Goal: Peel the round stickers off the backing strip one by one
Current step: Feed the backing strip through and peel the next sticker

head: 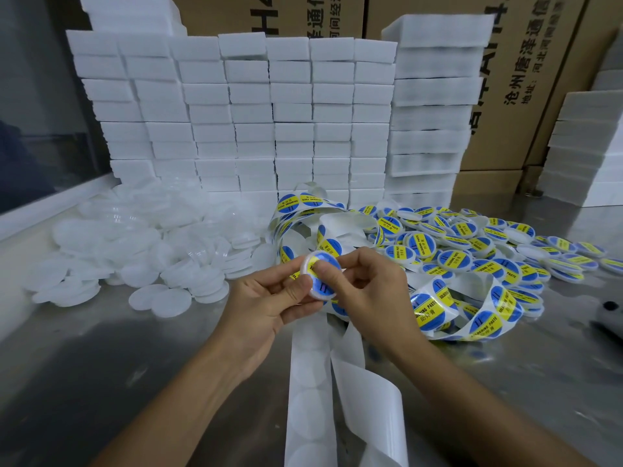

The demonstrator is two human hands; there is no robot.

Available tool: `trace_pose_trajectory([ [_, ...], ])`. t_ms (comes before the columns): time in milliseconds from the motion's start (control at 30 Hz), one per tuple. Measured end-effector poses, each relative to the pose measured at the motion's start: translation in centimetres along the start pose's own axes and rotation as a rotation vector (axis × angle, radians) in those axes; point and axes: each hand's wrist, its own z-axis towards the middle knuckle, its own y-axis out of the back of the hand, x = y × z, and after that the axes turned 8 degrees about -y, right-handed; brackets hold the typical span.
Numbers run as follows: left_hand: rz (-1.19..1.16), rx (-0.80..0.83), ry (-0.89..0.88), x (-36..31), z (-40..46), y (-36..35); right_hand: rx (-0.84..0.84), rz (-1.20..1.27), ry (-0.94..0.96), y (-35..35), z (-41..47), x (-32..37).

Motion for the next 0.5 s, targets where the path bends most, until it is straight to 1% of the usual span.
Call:
trace_pose_trajectory([
  [133, 0.007, -0.004, 0.021, 0.13, 0.10, -0.06, -0.003, -0.059, 0.058, 0.10, 0.18, -0.47],
  [233, 0.006, -0.007, 0.021, 0.20, 0.13, -0.05, 0.004, -0.062, 0.049, 0.08, -0.09, -0.35],
  [400, 0.074, 0.071, 0.008, 0.34, 0.11, 0.14, -0.099, -0.113, 0.051, 0.24, -0.30, 0.11],
  [500, 0.084, 0.077, 0.013, 0.33, 0.25, 0.53, -0.076, -0.085, 0.059, 0.20, -0.06, 0.07],
])
